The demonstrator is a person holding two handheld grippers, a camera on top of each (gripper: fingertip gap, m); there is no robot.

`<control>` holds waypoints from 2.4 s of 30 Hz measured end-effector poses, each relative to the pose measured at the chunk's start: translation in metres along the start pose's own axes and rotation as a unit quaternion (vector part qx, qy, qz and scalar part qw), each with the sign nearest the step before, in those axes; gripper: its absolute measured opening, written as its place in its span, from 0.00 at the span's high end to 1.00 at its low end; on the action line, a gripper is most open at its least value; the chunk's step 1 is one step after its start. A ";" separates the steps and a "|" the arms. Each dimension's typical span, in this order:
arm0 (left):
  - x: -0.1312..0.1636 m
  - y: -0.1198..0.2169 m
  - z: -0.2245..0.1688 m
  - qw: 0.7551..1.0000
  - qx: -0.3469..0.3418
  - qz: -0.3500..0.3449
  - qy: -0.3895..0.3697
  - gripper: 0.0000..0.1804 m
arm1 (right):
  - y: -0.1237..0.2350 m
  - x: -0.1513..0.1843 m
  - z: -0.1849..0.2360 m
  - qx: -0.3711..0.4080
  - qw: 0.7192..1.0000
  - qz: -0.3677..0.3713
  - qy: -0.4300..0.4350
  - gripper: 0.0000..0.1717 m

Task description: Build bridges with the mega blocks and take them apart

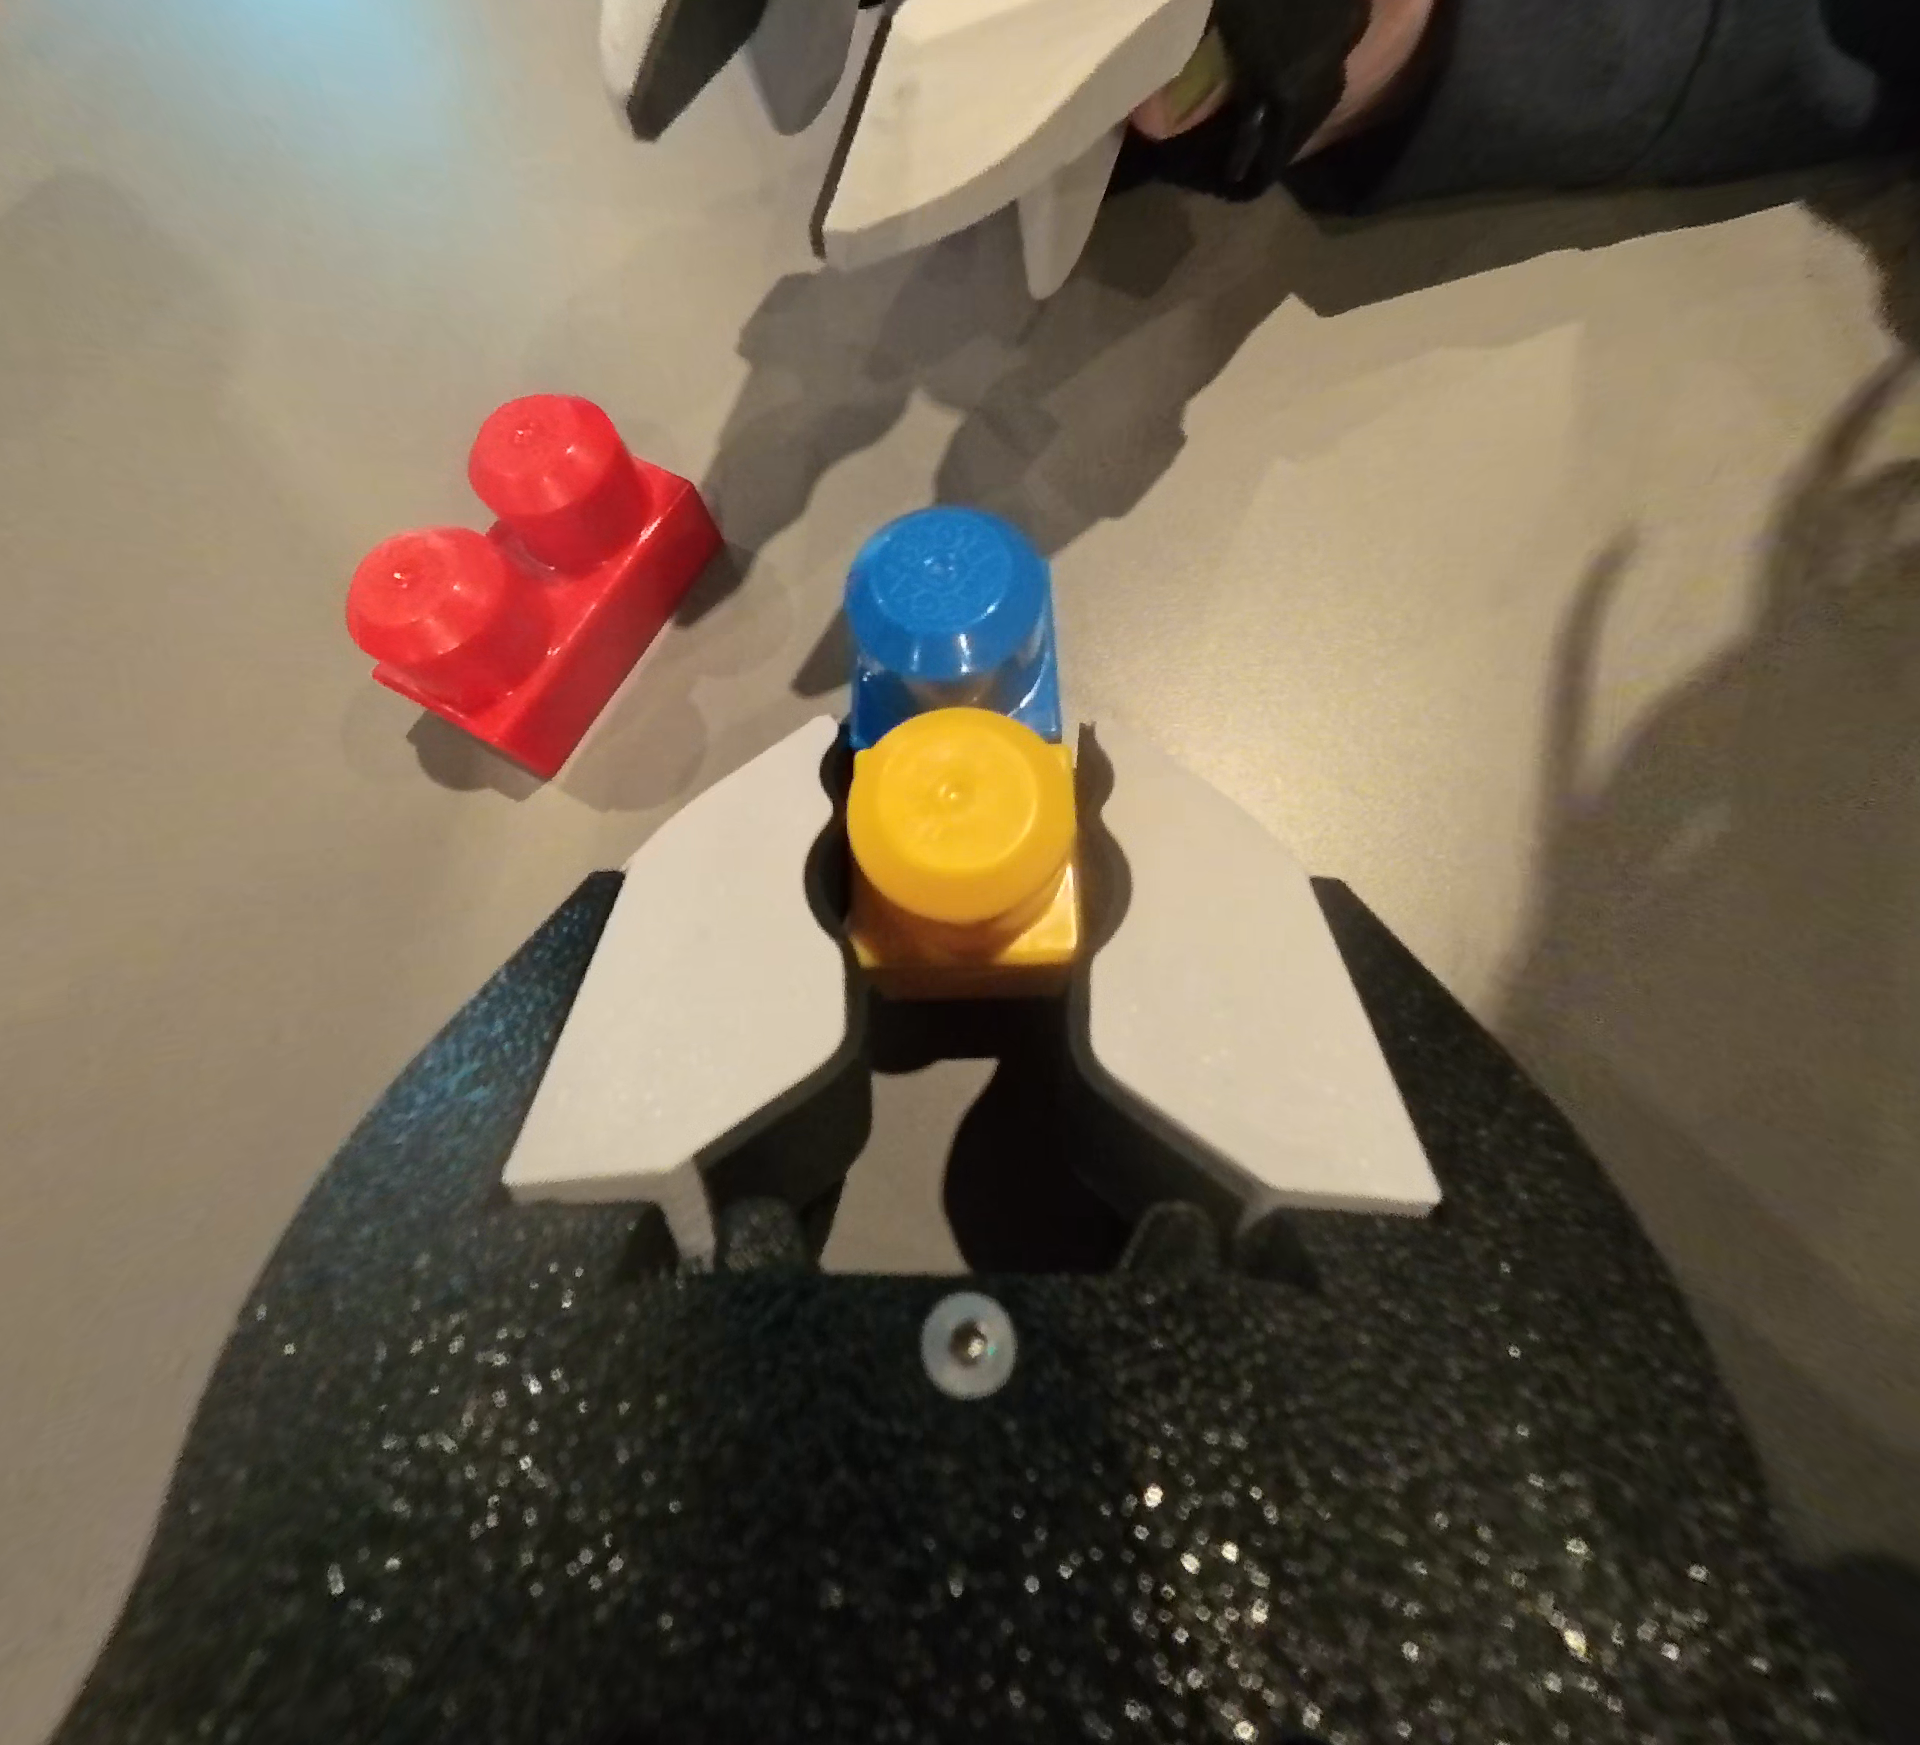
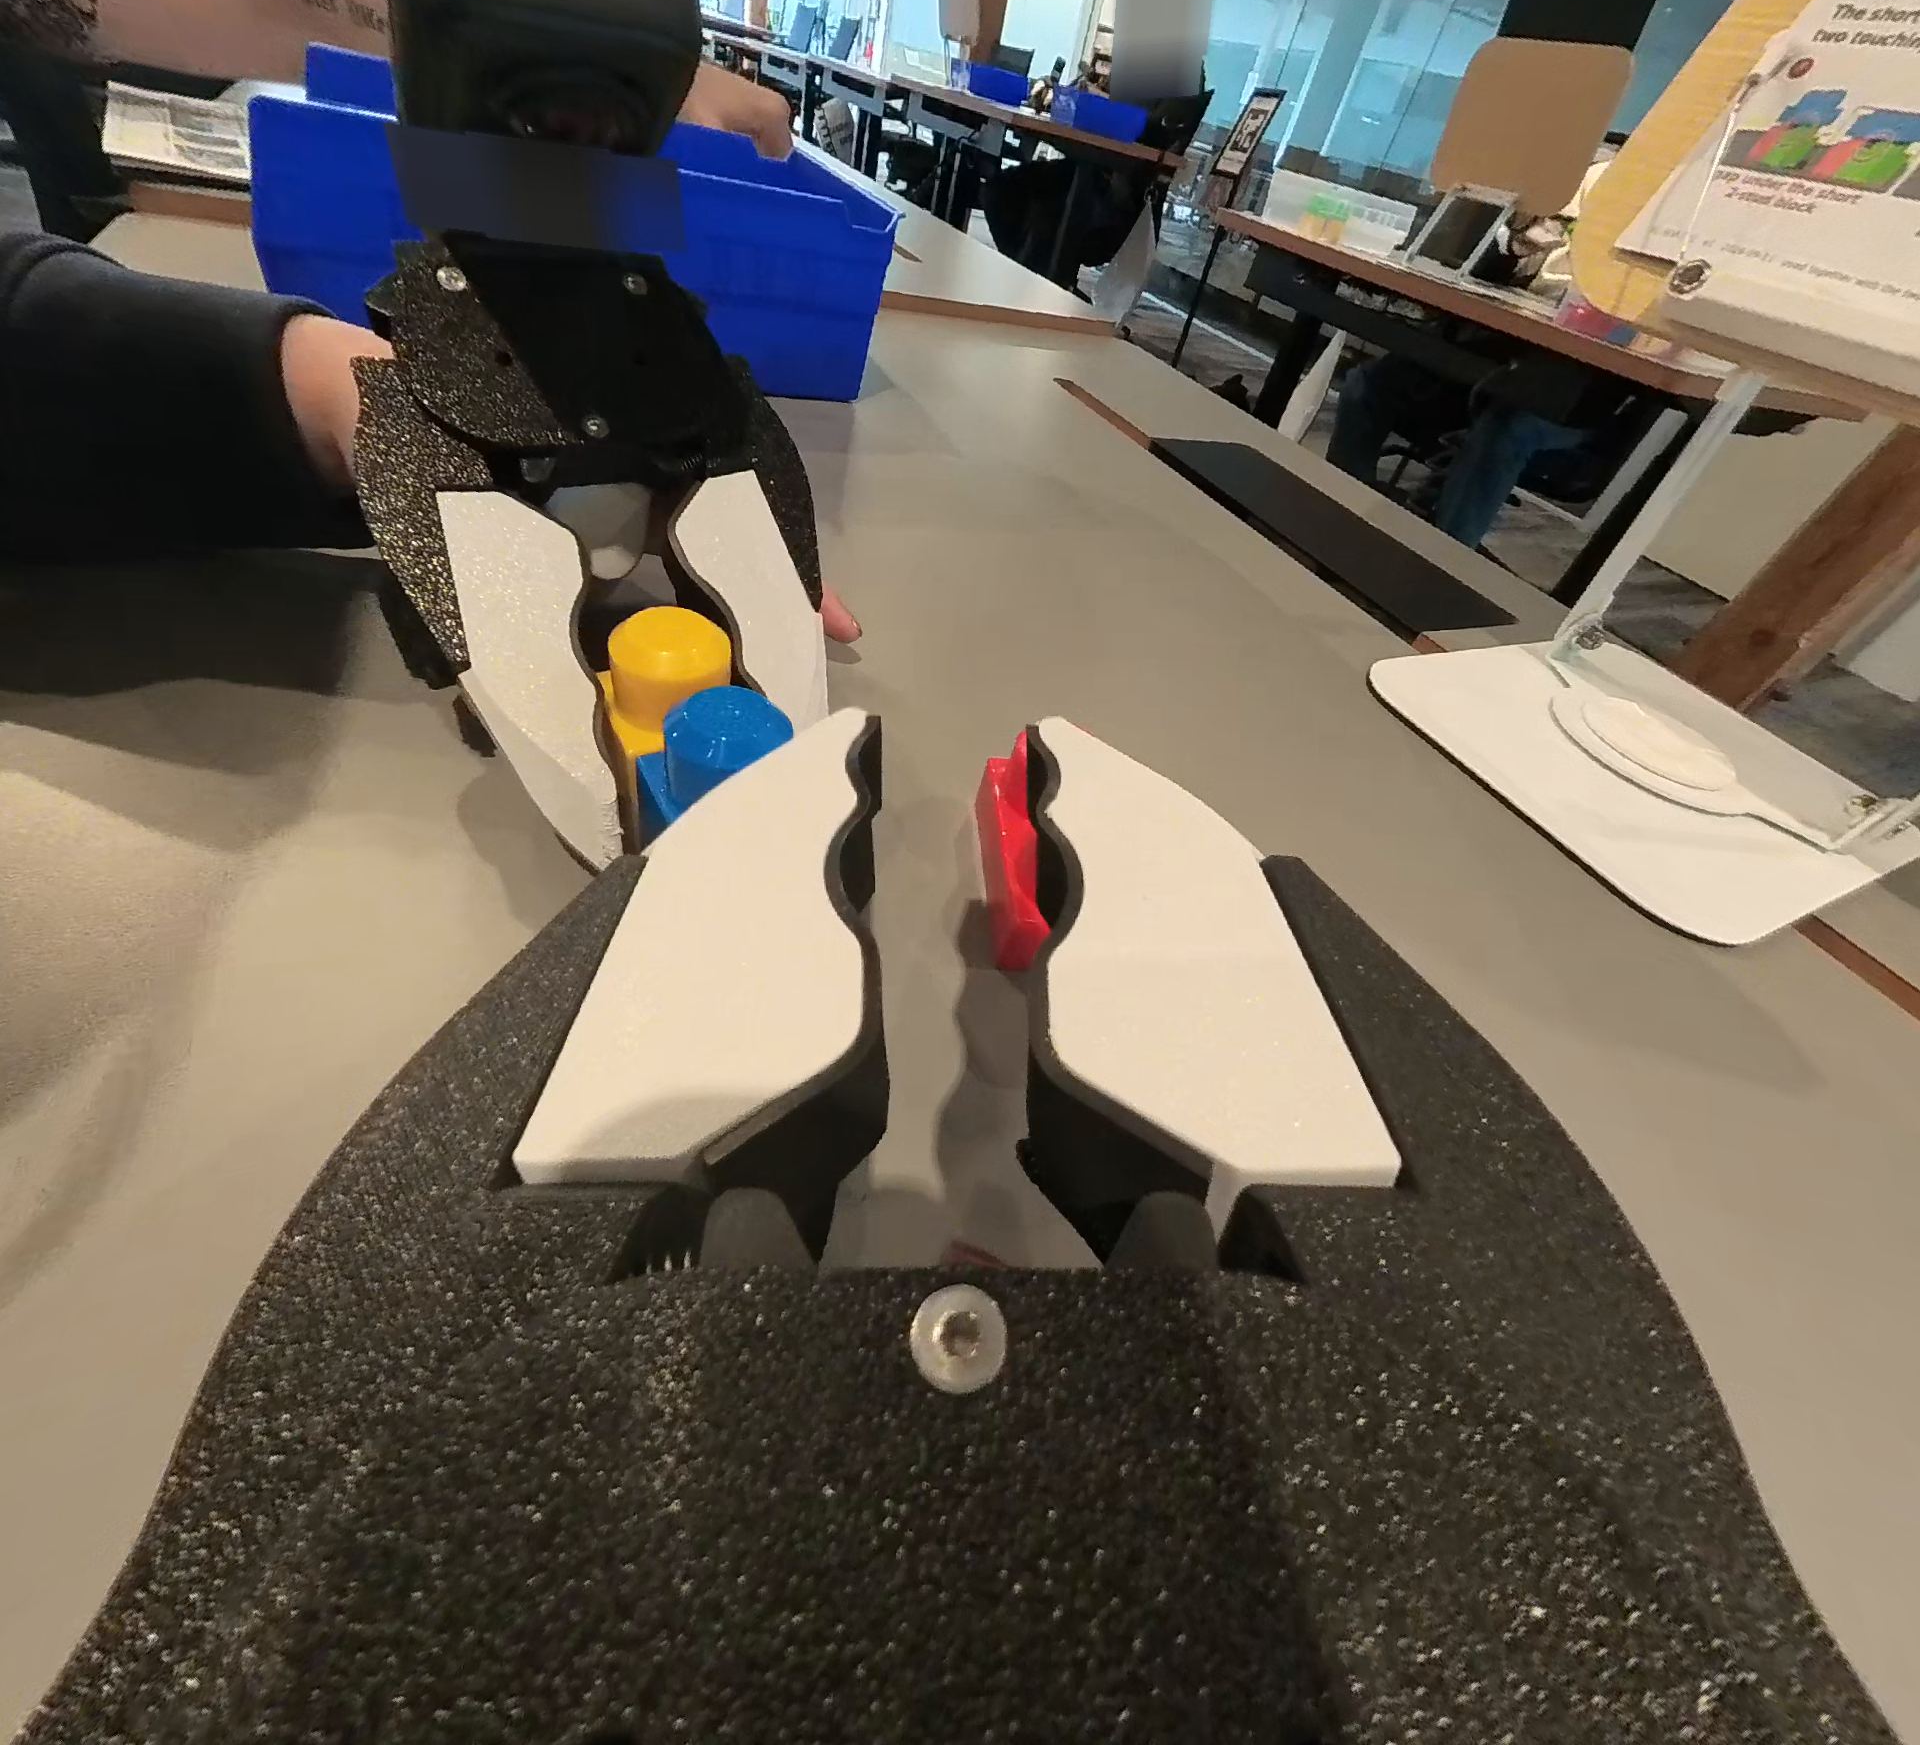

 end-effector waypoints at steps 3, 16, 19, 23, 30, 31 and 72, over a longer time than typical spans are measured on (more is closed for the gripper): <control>0.000 0.000 0.000 1.000 -0.003 -0.002 -0.002 0.78 | 0.000 0.000 0.000 0.000 1.000 0.002 0.001 0.85; -0.001 0.002 -0.001 1.000 -0.008 -0.010 -0.013 0.78 | 0.000 0.001 0.000 -0.001 1.000 0.002 -0.001 0.85; -0.002 0.002 -0.001 1.000 -0.010 -0.011 -0.014 0.78 | 0.000 0.000 -0.001 0.000 1.000 -0.001 -0.003 0.85; -0.002 0.001 0.000 1.000 -0.014 -0.012 -0.012 0.77 | 0.000 0.000 -0.001 -0.001 1.000 0.000 -0.004 0.85; -0.005 0.000 0.000 1.000 -0.012 -0.019 -0.009 0.75 | 0.000 0.000 -0.001 -0.001 1.000 0.001 -0.004 0.85; -0.005 0.000 -0.001 1.000 -0.010 -0.015 -0.012 0.75 | 0.000 0.000 -0.001 -0.001 1.000 0.001 -0.005 0.85; -0.001 0.012 0.003 1.000 0.003 -0.010 0.000 0.69 | 0.000 0.000 -0.001 -0.002 1.000 0.000 -0.006 0.85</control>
Point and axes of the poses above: each gripper's, where its closed fingertips meet, y back along the fingers, x out of its underside, z = x × y across the jaws, the point moved 1 cm from there along y, back along the fingers, and after that the axes turned 10 degrees about -x, right-handed, at the moved point
